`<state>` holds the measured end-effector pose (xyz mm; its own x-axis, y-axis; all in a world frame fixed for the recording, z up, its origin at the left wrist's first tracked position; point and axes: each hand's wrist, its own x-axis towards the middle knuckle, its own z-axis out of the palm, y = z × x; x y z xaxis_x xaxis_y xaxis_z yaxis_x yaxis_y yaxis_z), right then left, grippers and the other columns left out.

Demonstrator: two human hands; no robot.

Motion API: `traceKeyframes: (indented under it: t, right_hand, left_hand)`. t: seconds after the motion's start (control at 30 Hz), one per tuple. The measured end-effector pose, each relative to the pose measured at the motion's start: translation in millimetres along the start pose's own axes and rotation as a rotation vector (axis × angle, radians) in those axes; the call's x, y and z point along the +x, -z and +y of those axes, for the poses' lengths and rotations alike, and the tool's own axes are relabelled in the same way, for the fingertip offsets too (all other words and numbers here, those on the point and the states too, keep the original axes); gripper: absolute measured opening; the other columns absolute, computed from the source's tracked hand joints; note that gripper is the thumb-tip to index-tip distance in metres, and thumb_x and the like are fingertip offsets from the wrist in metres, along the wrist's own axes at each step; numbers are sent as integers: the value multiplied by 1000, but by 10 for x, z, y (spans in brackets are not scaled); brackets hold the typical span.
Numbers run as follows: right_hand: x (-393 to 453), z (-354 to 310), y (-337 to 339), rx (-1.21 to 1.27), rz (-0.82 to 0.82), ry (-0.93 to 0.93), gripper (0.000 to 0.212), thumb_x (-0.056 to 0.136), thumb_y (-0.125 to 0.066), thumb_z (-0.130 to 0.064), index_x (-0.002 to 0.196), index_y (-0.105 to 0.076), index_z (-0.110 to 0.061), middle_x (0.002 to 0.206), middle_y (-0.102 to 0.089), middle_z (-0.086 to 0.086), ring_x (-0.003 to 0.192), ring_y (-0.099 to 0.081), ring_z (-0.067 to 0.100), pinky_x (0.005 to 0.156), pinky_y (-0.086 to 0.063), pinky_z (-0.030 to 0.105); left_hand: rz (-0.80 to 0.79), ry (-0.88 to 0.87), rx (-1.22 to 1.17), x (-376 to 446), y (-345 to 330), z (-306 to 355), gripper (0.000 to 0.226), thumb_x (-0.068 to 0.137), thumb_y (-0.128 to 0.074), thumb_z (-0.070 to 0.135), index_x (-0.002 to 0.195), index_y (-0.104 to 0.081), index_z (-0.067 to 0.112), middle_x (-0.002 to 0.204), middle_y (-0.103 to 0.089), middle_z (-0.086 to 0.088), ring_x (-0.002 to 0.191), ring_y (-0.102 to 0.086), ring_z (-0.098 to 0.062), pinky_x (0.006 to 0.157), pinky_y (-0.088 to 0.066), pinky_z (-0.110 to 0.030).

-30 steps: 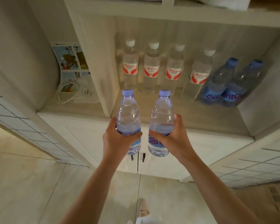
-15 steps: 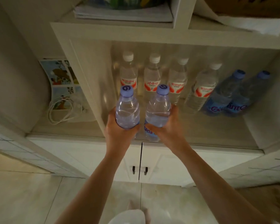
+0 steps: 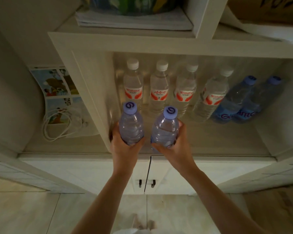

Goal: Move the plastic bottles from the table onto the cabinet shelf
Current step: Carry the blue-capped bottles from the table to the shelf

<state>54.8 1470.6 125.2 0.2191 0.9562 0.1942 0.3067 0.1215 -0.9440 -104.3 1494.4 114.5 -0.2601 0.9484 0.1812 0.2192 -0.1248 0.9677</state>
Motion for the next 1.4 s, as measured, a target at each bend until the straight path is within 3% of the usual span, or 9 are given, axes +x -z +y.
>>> traceKeyframes:
  t: [0.1,0.23,0.37,0.6,0.77,0.93,1.17,1.27,1.4]
  right_hand:
    - [-81,58,2,-9,14,4,91,62,-88,-9,133,-34,-27,125,-54,-6,112,-60,8,84,-54,23]
    - [-145,188,-41,-41,23,-14,88,66,-87,-21,136,-35,-19,128,-54,-4,116,-59,14,88,-57,39]
    - [-67,251,-79,-54,7,-29,83,66,-87,-21,133,-38,-14,126,-56,1,114,-60,17,87,-57,42]
    - [248,274,-192,-81,-9,-18,84,68,-86,-22,135,-36,-17,126,-56,2,114,-60,14,88,-56,35]
    - [481,239,-267,-112,11,46,78,68,-87,-19,130,-41,-8,118,-55,2,104,-59,12,76,-44,3]
    - [618,270,-307,-113,11,30,81,68,-86,-22,133,-39,-13,123,-57,3,108,-59,13,79,-45,4]
    - [641,334,-314,-113,11,-17,85,67,-86,-28,135,-35,-19,128,-57,3,114,-61,15,88,-56,39]
    - [644,341,-314,-125,15,-40,85,67,-86,-29,135,-35,-19,127,-58,3,113,-61,15,87,-56,42]
    - [625,357,-309,-124,18,-59,85,67,-85,-31,136,-36,-21,127,-59,1,113,-62,14,87,-56,42]
  left_hand:
    - [-51,-57,26,-56,32,-45,80,65,-88,15,133,-46,16,124,-60,11,116,-59,-9,98,-52,-34]
    - [-101,-92,60,-99,79,-149,92,67,-85,3,143,-35,18,127,-44,41,124,-51,1,101,-48,-21]
    - [-73,-107,59,-79,31,-133,88,72,-84,10,144,-34,18,132,-43,35,127,-50,-3,102,-48,-25]
    - [-27,-8,41,71,-135,-76,87,75,-82,21,146,-31,22,135,-54,12,120,-54,0,93,-48,-11]
    - [-29,27,23,224,-237,-74,86,77,-80,20,146,-29,23,139,-52,9,121,-53,-1,92,-44,-7]
    - [-40,24,26,323,-265,-116,86,79,-79,15,148,-27,20,143,-48,7,127,-50,-3,98,-40,-7]
    - [-63,79,15,397,-289,-104,88,80,-78,14,149,-24,24,146,-46,7,130,-47,-4,108,-43,-29]
    - [-66,86,15,426,-289,-113,89,79,-78,14,149,-24,24,146,-46,6,131,-47,-5,109,-42,-32]
    - [-79,103,4,428,-273,-88,90,79,-78,12,150,-24,24,148,-44,7,131,-45,-2,106,-40,-20]
